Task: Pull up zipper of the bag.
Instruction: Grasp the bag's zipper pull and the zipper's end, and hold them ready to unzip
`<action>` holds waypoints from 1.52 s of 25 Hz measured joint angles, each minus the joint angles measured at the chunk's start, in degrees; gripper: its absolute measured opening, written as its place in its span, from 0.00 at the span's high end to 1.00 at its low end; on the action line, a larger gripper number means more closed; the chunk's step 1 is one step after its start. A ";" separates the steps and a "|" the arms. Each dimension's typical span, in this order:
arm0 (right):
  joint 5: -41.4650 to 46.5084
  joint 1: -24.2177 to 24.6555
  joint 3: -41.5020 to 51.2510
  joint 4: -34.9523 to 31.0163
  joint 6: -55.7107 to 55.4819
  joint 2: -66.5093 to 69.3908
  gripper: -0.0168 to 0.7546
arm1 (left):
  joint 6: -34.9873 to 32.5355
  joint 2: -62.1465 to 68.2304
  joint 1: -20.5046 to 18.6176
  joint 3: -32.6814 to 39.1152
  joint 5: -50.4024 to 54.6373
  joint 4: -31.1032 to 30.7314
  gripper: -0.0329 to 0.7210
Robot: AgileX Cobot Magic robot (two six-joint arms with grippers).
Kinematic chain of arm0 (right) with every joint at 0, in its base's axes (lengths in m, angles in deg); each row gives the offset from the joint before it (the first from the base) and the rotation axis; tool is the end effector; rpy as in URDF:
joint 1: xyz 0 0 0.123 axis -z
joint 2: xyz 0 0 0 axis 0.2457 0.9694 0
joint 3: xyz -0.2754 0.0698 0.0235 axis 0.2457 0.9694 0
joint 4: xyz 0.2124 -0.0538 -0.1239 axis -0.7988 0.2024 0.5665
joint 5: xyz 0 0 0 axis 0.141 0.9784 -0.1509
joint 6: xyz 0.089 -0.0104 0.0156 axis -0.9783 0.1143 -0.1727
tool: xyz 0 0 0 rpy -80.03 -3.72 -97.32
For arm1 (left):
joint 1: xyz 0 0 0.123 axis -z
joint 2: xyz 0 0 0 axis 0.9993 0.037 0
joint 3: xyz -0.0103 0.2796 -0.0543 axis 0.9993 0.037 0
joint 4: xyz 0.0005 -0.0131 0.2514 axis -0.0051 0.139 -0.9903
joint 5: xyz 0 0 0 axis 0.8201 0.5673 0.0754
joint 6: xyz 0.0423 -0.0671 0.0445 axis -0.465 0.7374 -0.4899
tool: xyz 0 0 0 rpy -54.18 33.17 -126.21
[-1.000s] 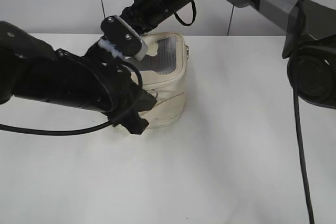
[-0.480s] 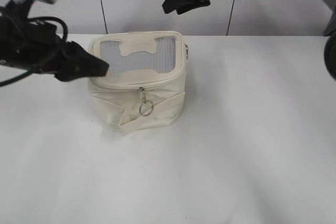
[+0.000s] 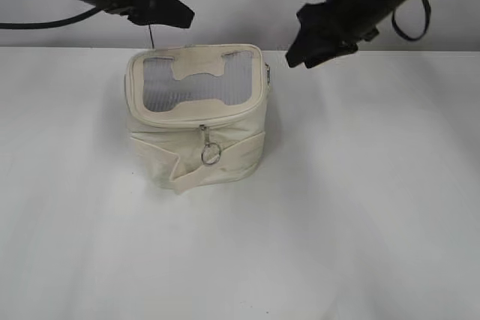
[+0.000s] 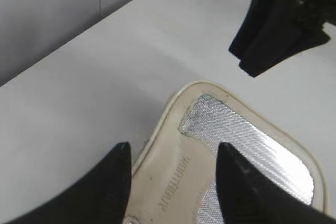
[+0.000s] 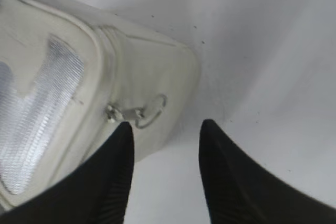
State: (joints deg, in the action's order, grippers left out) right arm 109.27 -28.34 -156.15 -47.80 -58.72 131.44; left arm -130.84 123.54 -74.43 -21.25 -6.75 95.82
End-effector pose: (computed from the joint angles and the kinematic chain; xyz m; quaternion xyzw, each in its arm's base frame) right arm 0.4575 0.1663 0.2285 -0.2322 0.9145 0.2885 0.1629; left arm 0.3750 -0.1507 0.2701 0.3852 0.7909 -0.2977 0.3708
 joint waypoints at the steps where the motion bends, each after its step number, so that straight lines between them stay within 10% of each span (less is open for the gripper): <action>1: -5.28 0.16 7.95 -0.05 1.75 -3.62 0.55 | 0.71 2.00 0.52 -3.45 0.72 -2.37 0.42; 10: -45.82 0.26 55.32 -27.14 36.31 -25.24 0.43 | 2.98 14.02 3.23 -19.29 8.71 -11.07 0.42; 18: -42.58 0.01 56.99 -48.32 59.11 -25.26 0.23 | 4.13 17.94 3.96 -21.83 8.90 -16.08 0.42; 29: -41.89 0.01 56.99 -50.85 62.82 -25.26 0.23 | 5.11 19.98 3.96 -22.35 7.00 -16.31 0.44; 35: -41.45 0.01 56.99 -55.86 70.06 -24.00 0.23 | 5.07 20.22 4.01 -22.68 8.83 -16.71 0.86; 38: -39.63 0.01 56.99 -61.87 77.58 -21.46 0.23 | 5.02 20.22 4.03 -22.68 8.98 -16.74 0.89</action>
State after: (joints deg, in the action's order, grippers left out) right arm 69.65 -28.33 -99.16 -109.68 18.86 109.98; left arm -125.82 143.76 -70.40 -43.93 2.23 79.07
